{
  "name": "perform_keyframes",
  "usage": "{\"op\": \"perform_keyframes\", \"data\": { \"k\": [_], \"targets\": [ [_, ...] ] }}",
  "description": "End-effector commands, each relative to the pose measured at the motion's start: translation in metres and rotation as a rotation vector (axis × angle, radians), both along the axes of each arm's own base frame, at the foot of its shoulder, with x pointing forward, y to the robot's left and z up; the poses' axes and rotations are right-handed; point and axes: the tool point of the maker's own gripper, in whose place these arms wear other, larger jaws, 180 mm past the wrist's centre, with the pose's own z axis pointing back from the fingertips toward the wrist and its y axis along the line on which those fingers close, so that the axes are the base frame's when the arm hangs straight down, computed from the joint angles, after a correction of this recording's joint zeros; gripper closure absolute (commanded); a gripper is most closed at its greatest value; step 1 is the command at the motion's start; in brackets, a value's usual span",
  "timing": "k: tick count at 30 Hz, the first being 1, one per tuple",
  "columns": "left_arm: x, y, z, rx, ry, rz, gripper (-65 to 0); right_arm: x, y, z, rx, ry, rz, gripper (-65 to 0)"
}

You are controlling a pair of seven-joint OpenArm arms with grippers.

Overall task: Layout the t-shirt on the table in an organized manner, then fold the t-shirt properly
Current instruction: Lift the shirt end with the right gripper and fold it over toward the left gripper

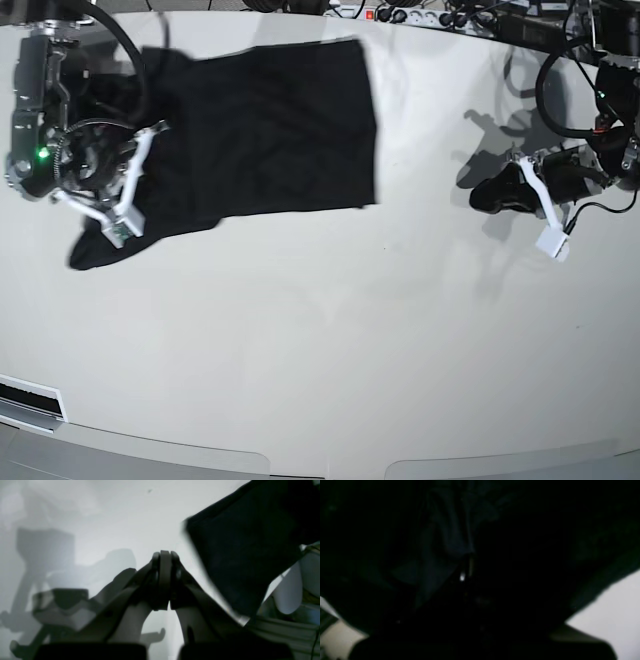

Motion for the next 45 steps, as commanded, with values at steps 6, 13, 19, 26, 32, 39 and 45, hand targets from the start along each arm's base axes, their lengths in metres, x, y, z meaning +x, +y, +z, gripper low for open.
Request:
{"op": "perform_keyframes", "data": {
  "k": [6,13,19,26,32,39,45],
  "targets": [
    [0.011,0.003,0.015,-0.015,-0.053,0.005,0.0,0.028,0.0,0.064,-0.056,-0.213,-0.033,0.0],
    [0.012,0.003,0.016,-0.018,-0.057,0.008,0.0,0.012,0.05,0.093,0.105,-0.292,0.026,0.0],
    [0.01,-0.002,0.014,-0.031,-0.055,0.01,0.0,-0.026,0.126,0.115,0.412,-0.303,0.211,0.0],
    [0.008,-0.011,0.011,-0.059,-0.05,0.013,0.0,-0.044,0.192,0.129,0.685,-0.306,0.317,0.0],
    [0.008,-0.014,0.011,-0.067,-0.05,0.014,0.0,-0.047,0.237,0.103,0.812,-0.175,0.386,0.0],
    [0.01,-0.013,0.012,-0.062,-0.054,0.013,0.0,-0.06,0.28,0.087,0.845,-0.04,0.547,-48.4],
    [0.01,-0.013,0.012,-0.061,-0.055,0.013,0.0,-0.068,0.298,0.126,0.971,-0.044,0.681,-48.1]
  ]
}}
